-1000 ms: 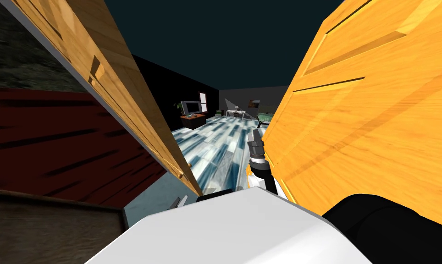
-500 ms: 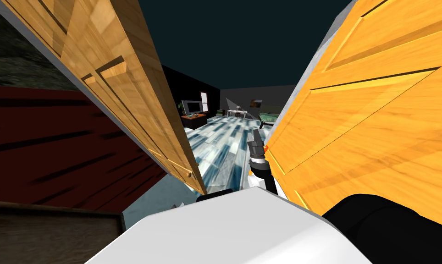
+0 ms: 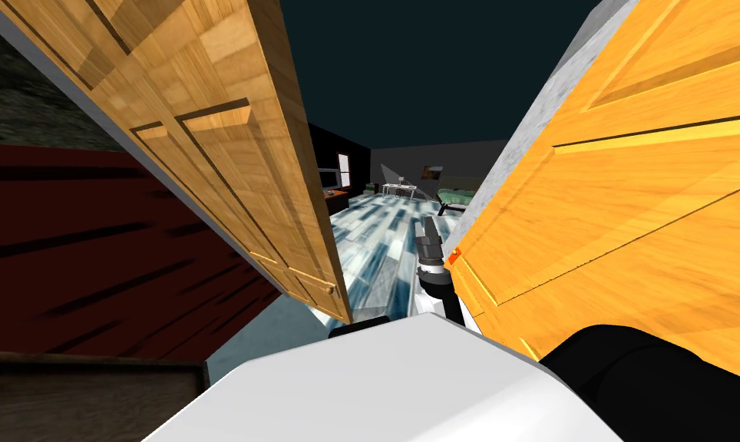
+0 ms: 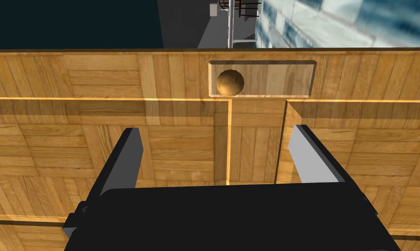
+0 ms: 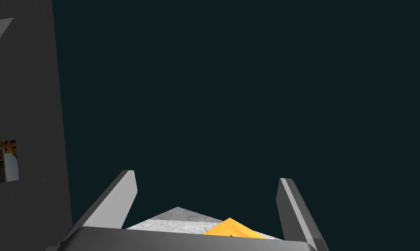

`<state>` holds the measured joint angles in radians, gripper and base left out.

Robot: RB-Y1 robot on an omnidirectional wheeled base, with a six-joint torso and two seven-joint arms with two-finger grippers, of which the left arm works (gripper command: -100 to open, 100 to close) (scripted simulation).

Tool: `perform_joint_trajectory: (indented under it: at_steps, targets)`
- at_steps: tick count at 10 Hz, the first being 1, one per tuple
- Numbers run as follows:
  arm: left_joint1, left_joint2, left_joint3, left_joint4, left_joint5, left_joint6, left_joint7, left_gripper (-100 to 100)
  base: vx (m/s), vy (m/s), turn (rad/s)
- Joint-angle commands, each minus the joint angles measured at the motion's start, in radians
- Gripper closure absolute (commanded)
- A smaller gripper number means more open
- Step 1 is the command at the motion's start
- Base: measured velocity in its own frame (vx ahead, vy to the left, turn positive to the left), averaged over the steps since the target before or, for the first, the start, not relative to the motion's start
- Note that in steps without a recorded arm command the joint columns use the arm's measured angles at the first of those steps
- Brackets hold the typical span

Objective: Push the door open

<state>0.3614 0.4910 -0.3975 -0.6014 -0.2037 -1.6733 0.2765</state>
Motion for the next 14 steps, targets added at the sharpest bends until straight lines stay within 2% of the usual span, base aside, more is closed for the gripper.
perform_joint_trajectory:
  at_steps: [1,3,7,10,14]
  targets:
    - [0.004,0.011,-0.005,0.035,-0.002,-0.023,0.004,-100,0.036,0.08,0.031]
    - [0.004,0.011,-0.005,0.035,-0.002,-0.023,0.004,-100,0.016,0.048,0.006]
    - [0.035,0.051,-0.014,0.106,-0.006,-0.067,0.015,-100,-0.013,0.103,0.057]
    - [0.039,0.053,-0.013,0.095,-0.006,-0.06,0.016,-100,-0.011,0.07,0.001]
    - [0.013,0.036,-0.014,0.082,-0.005,-0.04,0.019,-100,0.114,-0.093,-0.047]
